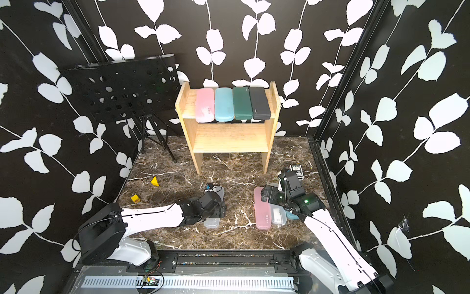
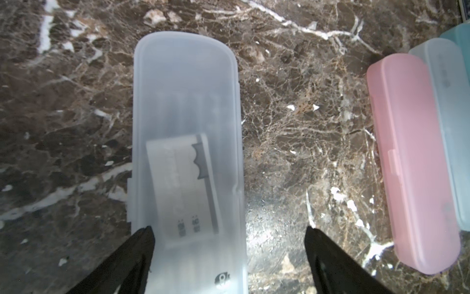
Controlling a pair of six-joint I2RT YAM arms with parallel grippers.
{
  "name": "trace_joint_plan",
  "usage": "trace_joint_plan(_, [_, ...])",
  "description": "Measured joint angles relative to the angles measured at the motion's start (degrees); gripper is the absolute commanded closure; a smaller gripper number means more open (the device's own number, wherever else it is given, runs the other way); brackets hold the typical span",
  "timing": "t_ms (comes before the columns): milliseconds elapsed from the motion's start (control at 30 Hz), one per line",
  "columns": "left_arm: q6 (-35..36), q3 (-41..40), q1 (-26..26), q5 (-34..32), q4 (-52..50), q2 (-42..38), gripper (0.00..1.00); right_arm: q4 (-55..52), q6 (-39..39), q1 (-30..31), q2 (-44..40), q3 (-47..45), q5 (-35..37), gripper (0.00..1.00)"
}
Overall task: Remove the pencil cases from the shelf
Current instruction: Place the pencil case at the center of the board, then move the pencil case to the center of the board.
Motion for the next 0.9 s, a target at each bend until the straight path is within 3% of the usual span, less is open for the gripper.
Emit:
trace_joint_plan(133, [1.7, 1.4, 0.7, -3.1, -5.1, -5.3, 0.03, 1.8, 2.4, 6.2, 0.2, -0.3, 1.5, 0.01])
trace_joint_plan(233, [4.2, 1.7, 4.0, -5.0, -9.5, -14.4, 0.03, 4.4, 5.4, 13.7, 3.0, -0.2, 4.2, 0.01])
trace_joint_plan(400, [12.1, 4.3, 8.6, -11.3, -18.6, -32.8, 0.01, 7.0, 10.7, 27.6, 18.5, 5.4, 11.0, 0.01])
trace_joint_plan(500, [17.0, 8.0, 10.0, -14.6, -23.2, -38.9, 0.01, 8.5, 13.3, 33.4, 30.0, 13.6, 14.2, 0.01])
trace_joint_plan(700, [21.5, 8.9, 10.7, -17.7, -29.1, -41.2, 0.01, 11.6, 16.9, 37.8, 46.6, 27.0, 15.6, 0.01])
trace_joint_plan(900, [21.7, 5.0, 10.8, -17.3, -30.4, -43.0, 0.01, 10.5, 18.5, 37.8, 53.4, 32.5, 15.8, 0.01])
